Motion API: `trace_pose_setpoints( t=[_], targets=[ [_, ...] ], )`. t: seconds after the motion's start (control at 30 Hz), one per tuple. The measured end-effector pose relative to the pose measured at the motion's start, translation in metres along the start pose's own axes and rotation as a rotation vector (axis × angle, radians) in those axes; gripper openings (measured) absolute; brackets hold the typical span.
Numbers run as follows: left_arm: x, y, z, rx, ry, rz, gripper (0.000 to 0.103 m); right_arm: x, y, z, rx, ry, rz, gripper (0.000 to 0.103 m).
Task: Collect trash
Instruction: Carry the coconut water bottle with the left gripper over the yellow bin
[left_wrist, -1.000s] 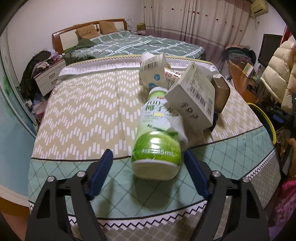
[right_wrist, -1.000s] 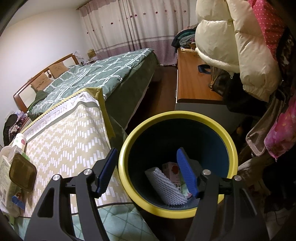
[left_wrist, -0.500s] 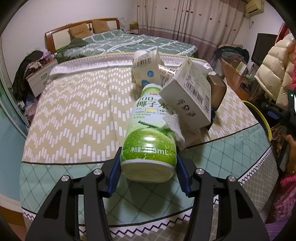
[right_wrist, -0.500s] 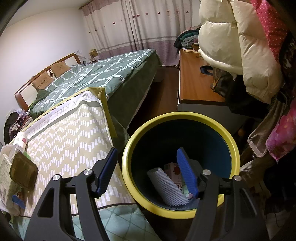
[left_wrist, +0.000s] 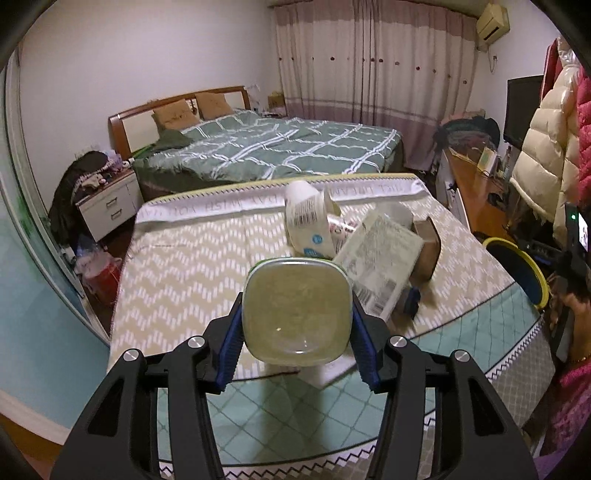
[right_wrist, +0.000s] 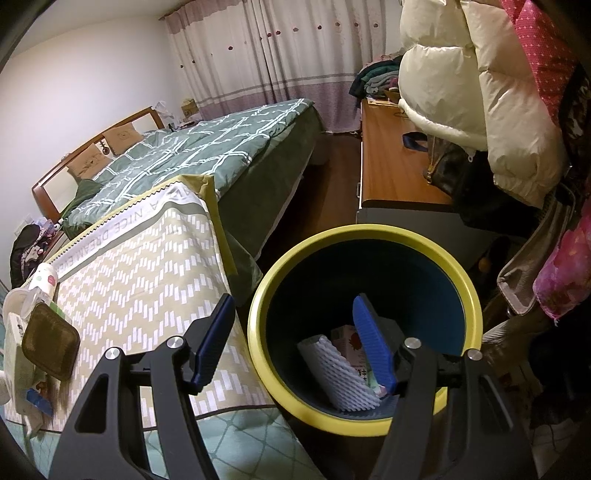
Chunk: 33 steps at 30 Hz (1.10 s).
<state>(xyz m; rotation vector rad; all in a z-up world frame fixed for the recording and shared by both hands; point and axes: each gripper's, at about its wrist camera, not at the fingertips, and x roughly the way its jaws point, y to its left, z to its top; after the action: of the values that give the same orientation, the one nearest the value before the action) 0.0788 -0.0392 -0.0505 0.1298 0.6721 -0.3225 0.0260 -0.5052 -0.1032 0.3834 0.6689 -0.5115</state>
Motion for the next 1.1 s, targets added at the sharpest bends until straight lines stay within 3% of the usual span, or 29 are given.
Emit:
trace_pose_setpoints(
  t=[0.43,0.7,0.9,1.1],
  targets=[
    [0.019,0.009,0.037,-0.049,-0.030,0.036,0.052,0.000,0.002,-0.001,-0.006,0.000,0.014,0.063],
    [0.002,0.012,0.057,-0.045,-0.067,0.066,0.052,-0.001,0.003,-0.001,-0.008,0.001,0.026,0.063],
    [-0.019,-0.010,0.071,-0.009,-0.095,0.045,0.052,-0.012,0.000,-0.001,-0.008,-0.013,0.044,0.063],
    [-0.034,-0.057,0.089,0.067,-0.121,-0.031,0.052,-0.031,-0.015,0.003,0.001,-0.051,0.044,0.063]
  ],
)
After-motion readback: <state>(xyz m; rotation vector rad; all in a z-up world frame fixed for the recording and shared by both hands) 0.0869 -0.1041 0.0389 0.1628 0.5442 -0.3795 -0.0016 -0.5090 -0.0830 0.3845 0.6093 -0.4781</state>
